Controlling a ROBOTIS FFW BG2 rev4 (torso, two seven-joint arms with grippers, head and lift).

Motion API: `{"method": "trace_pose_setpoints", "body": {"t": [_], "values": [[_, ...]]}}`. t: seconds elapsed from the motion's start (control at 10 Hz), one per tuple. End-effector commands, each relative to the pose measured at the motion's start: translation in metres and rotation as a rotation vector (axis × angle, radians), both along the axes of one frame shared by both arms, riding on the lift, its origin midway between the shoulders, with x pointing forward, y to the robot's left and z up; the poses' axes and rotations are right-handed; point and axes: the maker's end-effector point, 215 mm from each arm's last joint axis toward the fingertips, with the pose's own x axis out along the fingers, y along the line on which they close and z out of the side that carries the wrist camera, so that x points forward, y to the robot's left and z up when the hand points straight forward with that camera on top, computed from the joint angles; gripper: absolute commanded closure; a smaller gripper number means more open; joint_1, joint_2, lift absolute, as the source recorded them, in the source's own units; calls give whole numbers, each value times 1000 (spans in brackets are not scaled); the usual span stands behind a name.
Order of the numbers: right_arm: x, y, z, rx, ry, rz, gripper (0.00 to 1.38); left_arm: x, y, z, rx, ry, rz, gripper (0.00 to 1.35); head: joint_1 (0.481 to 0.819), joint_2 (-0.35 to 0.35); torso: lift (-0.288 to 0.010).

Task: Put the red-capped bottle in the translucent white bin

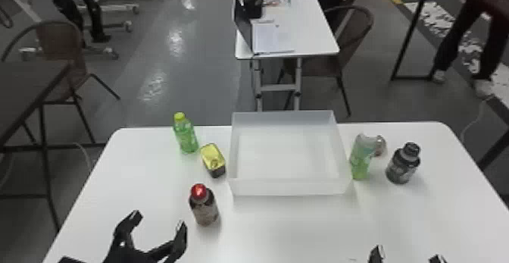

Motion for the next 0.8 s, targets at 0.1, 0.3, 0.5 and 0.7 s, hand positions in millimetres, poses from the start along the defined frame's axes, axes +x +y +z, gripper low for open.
{"method": "trace_pose_setpoints", "body": {"t": [0.1, 0.3, 0.5, 0.7], "values": [[-1, 0, -1, 1, 2, -1, 200, 0, 0, -1, -1, 5, 2, 233, 695, 92, 0], [1, 0, -1, 3, 0, -2, 200, 0, 0, -2, -4, 6, 3, 233, 695, 91, 0], [2, 0, -1, 5, 1, -2, 199, 0, 2, -2, -5, 9, 6, 233, 695, 92, 0], [3, -1, 0, 4, -2, -3, 199, 4, 10, -10, -9, 38, 14, 226, 695, 94, 0]]}}
